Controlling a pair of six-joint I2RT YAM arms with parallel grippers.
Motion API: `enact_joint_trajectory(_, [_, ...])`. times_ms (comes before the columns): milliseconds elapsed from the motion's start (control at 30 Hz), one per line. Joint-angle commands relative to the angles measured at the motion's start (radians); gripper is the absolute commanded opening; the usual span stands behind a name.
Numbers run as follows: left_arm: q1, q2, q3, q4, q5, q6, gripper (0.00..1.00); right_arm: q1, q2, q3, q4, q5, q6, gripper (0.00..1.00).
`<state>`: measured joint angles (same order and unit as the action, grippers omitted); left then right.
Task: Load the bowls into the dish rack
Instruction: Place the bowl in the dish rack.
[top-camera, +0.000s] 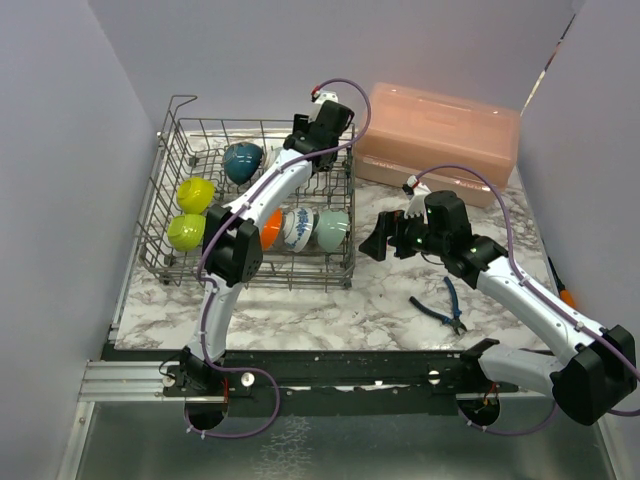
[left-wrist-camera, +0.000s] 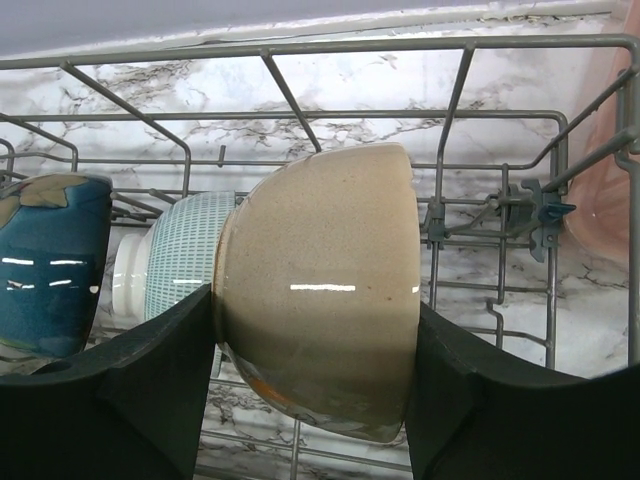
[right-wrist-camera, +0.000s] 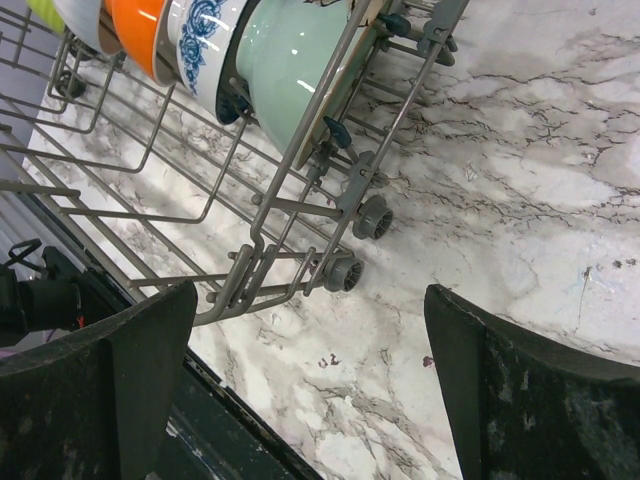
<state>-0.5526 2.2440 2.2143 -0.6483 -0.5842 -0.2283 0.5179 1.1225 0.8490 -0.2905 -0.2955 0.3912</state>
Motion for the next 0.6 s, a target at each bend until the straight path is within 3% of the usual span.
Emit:
enact_joint_trajectory(0, [-0.001, 0.077, 0.005, -0.024, -0.01, -0.032, 0.0, 0.001, -0.007, -0.007, -0.024, 0.027, -0.015, 1.0])
enact_joint_trajectory(567, [0.0, 0.165, 0.028, -0.034, 0.116, 0.018, 0.0, 0.001, -0.007, -0.008, -0.025, 0.034, -0.02, 1.0])
